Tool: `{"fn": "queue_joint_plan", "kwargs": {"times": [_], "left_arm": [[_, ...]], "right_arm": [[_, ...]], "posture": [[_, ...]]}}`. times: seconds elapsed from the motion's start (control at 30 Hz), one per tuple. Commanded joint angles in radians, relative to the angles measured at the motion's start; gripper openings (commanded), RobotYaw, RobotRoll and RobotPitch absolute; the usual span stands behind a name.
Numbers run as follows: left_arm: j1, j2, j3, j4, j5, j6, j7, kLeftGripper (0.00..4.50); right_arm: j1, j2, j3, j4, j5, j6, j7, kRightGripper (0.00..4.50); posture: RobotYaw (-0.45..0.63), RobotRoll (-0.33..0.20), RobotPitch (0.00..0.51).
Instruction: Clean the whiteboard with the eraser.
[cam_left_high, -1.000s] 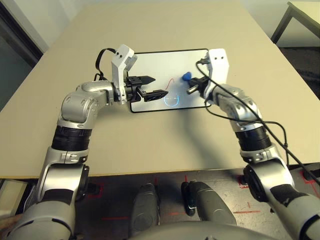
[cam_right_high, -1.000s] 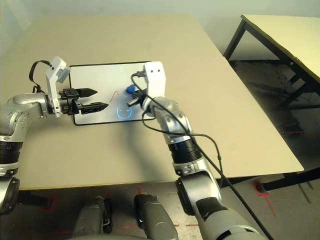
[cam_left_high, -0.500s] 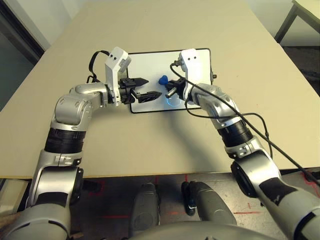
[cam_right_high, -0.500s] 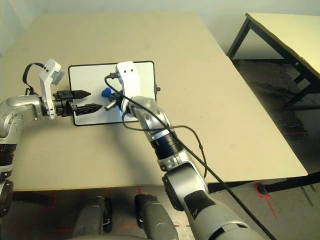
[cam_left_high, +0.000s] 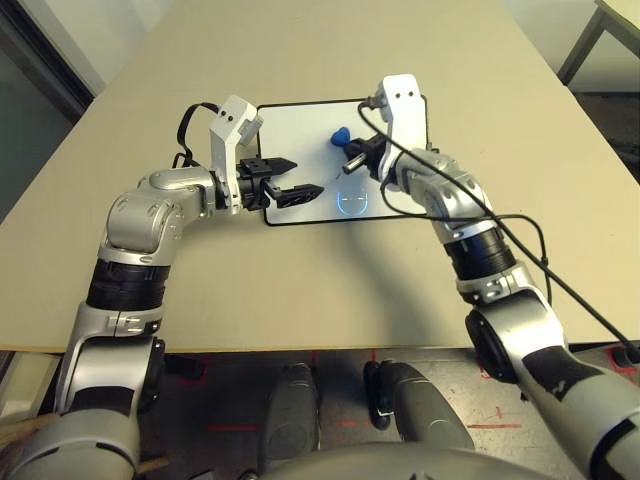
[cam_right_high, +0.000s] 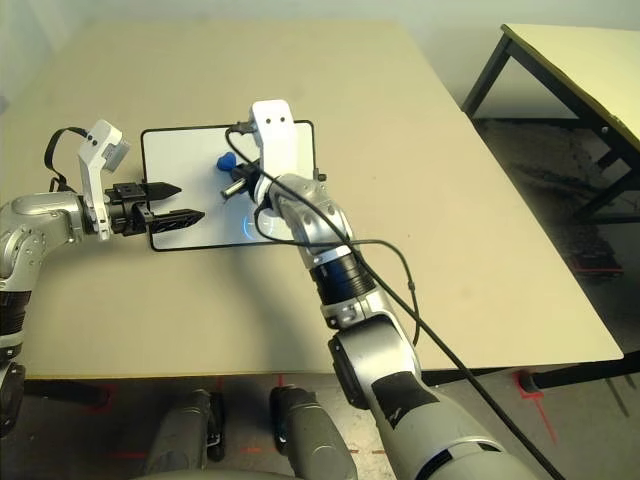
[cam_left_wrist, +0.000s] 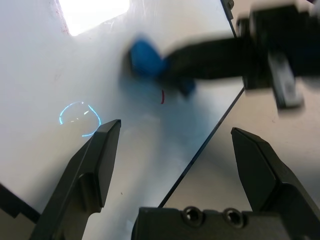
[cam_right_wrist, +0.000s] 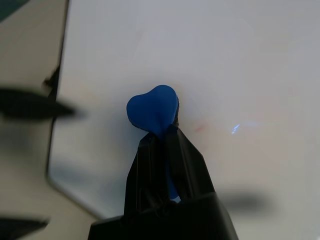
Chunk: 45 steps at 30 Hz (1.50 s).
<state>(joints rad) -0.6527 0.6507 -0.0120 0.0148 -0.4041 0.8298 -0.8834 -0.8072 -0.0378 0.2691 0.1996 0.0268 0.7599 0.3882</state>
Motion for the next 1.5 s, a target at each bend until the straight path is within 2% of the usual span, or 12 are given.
{"fn": "queue_joint_plan", "kwargs": {"times": [0.03,0.17,0.5,0.67,0.8,1.2,1.33,1.5], "left_arm": [[-0.004,0.014,0.007,-0.012,-0.009,0.014,0.000,4.50],[-0.009,0.015,0.006,-0.010,-0.008,0.014,-0.001,4.50],[-0.012,0.012,0.001,-0.005,-0.008,0.006,-0.007,4.50],[-0.013,0.011,-0.001,-0.005,-0.008,0.007,-0.010,4.50],[-0.016,0.009,-0.003,-0.004,-0.008,0.007,-0.011,4.50],[-0.014,0.009,-0.003,-0.014,-0.011,0.017,-0.010,4.50],[-0.012,0.010,0.000,-0.018,-0.012,0.021,-0.008,4.50],[-0.012,0.009,0.000,-0.018,-0.011,0.021,-0.007,4.50]], "right_arm": [[0.072,-0.010,0.050,0.038,-0.020,0.069,0.005,0.04],[0.083,-0.020,0.045,0.060,-0.025,0.050,0.000,0.04],[-0.036,-0.062,-0.074,0.184,-0.022,-0.031,-0.049,0.04],[-0.045,-0.076,-0.094,0.191,-0.025,-0.038,-0.065,0.04],[-0.024,-0.071,-0.084,0.175,-0.024,-0.026,-0.059,0.04],[0.070,-0.016,0.045,0.023,-0.016,0.089,0.001,0.03],[0.047,-0.023,0.016,0.048,-0.022,0.068,-0.017,0.03],[-0.026,-0.036,-0.072,0.120,-0.021,0.004,-0.077,0.03]], "posture": [[0.04,0.000,0.138],[0.04,0.000,0.135],[0.03,0.000,0.131],[0.03,0.000,0.133],[0.03,0.000,0.133],[0.03,0.000,0.141],[0.04,0.000,0.141],[0.03,0.000,0.141]]}}
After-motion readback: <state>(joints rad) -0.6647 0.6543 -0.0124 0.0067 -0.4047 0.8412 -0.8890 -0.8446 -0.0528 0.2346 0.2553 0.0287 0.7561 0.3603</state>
